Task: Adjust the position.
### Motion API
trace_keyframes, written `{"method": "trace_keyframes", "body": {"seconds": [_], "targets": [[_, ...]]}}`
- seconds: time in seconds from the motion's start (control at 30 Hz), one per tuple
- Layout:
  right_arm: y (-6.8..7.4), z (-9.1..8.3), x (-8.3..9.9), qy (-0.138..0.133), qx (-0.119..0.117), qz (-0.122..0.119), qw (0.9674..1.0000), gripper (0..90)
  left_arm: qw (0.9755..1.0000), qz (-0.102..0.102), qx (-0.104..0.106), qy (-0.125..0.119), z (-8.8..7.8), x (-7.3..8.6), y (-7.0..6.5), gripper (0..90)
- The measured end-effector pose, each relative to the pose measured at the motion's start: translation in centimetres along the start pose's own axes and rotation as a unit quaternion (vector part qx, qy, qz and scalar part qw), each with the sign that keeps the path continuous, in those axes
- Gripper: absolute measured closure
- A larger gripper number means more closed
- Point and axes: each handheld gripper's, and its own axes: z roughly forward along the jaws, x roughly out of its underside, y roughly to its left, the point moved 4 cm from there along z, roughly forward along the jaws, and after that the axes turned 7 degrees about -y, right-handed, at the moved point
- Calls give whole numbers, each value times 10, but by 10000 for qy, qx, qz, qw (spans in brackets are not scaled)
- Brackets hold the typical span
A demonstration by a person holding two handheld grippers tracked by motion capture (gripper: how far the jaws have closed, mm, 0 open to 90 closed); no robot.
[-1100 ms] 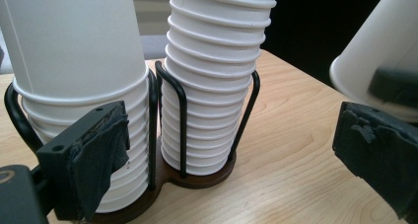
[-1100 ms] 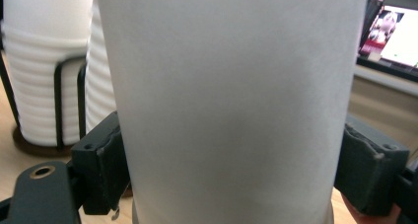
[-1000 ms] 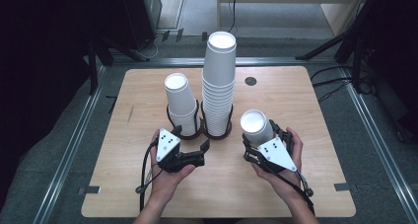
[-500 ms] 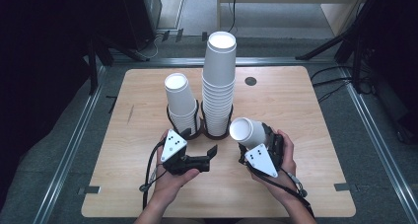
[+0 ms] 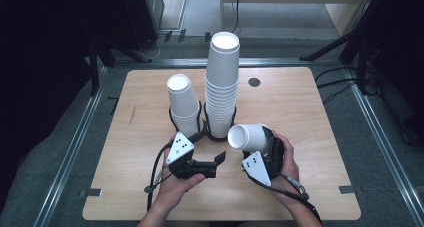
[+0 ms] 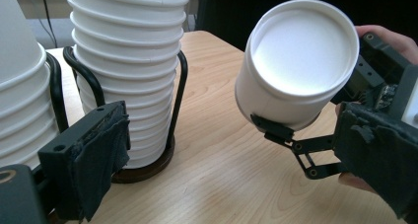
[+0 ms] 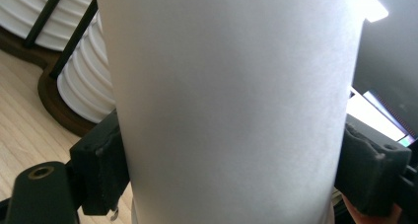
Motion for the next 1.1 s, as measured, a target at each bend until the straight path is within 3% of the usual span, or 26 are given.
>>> {"method": "trace_keyframes", "body": {"seconds": [0.2,0.47,0.73,0.83,1.1], "targets": [[6,0,-1,-36,-4,-306,9995,139,10000,-54,58,13,0,0,0,41],[19,-3,-8,-246,-52,-855,9960,140,9995,-75,239,197,5,4,-9,41],[29,-4,-11,-353,-175,-1027,9939,141,9989,-56,354,314,10,8,-15,42],[34,-5,-12,-369,-237,-991,9941,141,9986,-66,394,356,10,9,-16,42],[42,-7,-18,-600,-386,-1168,9906,141,9978,-106,438,486,13,11,-17,65]]}}
